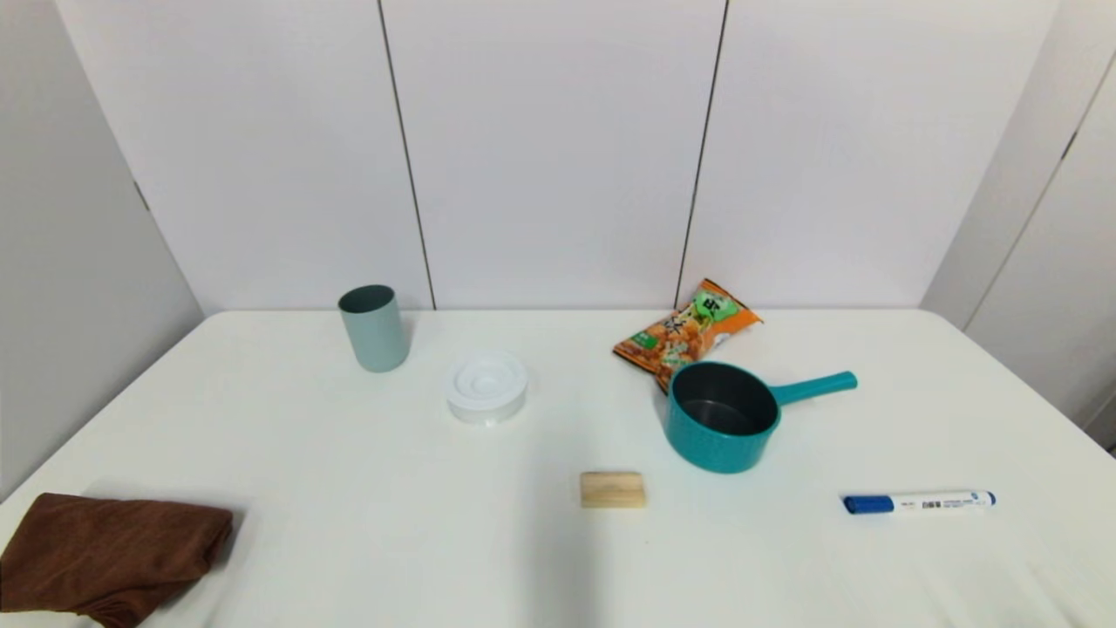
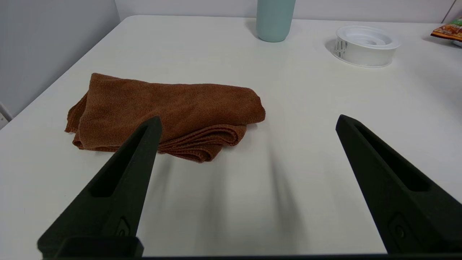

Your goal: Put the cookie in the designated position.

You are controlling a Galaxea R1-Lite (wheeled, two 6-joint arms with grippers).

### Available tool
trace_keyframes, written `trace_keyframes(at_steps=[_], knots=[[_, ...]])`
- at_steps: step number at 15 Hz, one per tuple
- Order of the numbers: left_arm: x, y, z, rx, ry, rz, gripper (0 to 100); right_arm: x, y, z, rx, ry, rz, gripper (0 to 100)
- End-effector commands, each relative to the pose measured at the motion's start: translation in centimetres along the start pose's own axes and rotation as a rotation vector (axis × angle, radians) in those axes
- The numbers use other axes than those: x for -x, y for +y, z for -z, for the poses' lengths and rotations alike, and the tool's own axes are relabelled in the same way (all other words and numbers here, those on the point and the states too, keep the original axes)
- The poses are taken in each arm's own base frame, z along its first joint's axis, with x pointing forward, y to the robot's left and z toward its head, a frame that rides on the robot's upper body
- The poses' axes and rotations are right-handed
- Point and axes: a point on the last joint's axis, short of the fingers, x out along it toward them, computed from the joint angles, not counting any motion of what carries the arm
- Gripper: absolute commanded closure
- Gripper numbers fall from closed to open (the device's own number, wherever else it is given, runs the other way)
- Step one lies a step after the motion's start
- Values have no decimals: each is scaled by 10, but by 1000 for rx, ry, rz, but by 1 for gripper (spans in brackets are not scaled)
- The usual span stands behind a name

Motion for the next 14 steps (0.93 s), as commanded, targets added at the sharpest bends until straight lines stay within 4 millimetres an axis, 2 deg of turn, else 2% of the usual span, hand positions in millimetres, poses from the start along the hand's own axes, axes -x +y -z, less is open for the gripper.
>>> trace_keyframes(at_steps=[1, 14], knots=[[0, 0, 0, 0, 2, 0, 0, 0, 0, 0, 0, 1, -1, 0], [0, 0, 0, 0, 2, 0, 0, 0, 0, 1, -6, 2, 12, 0]])
